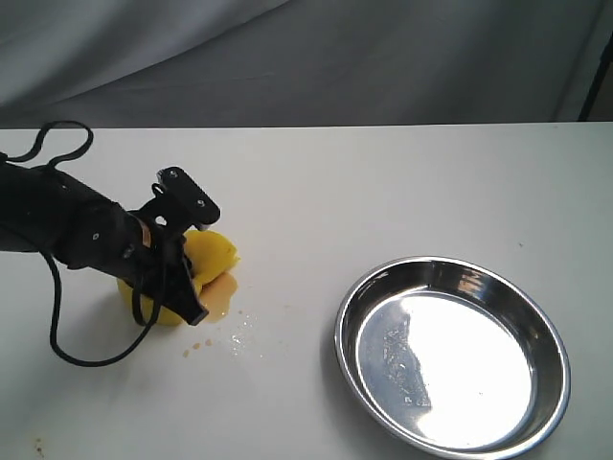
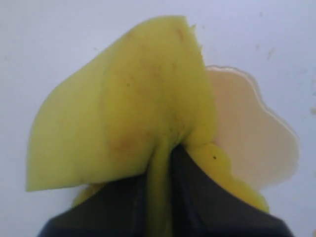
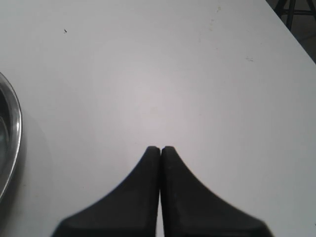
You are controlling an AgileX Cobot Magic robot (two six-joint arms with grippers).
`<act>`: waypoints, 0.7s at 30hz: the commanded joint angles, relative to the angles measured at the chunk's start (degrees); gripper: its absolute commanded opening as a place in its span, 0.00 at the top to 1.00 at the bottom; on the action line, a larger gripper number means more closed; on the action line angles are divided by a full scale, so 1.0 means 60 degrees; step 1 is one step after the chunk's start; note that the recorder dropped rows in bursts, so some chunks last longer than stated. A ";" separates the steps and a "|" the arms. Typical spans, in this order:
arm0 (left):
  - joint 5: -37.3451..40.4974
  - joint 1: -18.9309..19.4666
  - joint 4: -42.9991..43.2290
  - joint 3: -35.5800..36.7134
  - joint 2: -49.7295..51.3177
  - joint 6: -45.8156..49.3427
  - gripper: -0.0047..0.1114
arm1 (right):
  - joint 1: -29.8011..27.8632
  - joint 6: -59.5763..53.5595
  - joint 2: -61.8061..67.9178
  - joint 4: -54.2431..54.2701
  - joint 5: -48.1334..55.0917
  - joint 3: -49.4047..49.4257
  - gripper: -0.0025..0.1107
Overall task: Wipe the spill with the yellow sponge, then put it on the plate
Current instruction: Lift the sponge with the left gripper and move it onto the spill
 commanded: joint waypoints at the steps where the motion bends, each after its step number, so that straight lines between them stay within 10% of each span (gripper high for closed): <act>1: 0.0359 -0.0590 -0.0336 0.0112 0.0315 0.0084 0.96 | -0.0072 0.0044 0.0023 -0.0001 -0.0150 0.0037 0.98; 21: 0.0661 -0.1197 0.1021 0.0096 -0.0008 0.0287 0.96 | -0.0072 0.0044 0.0023 -0.0001 -0.0150 0.0037 0.98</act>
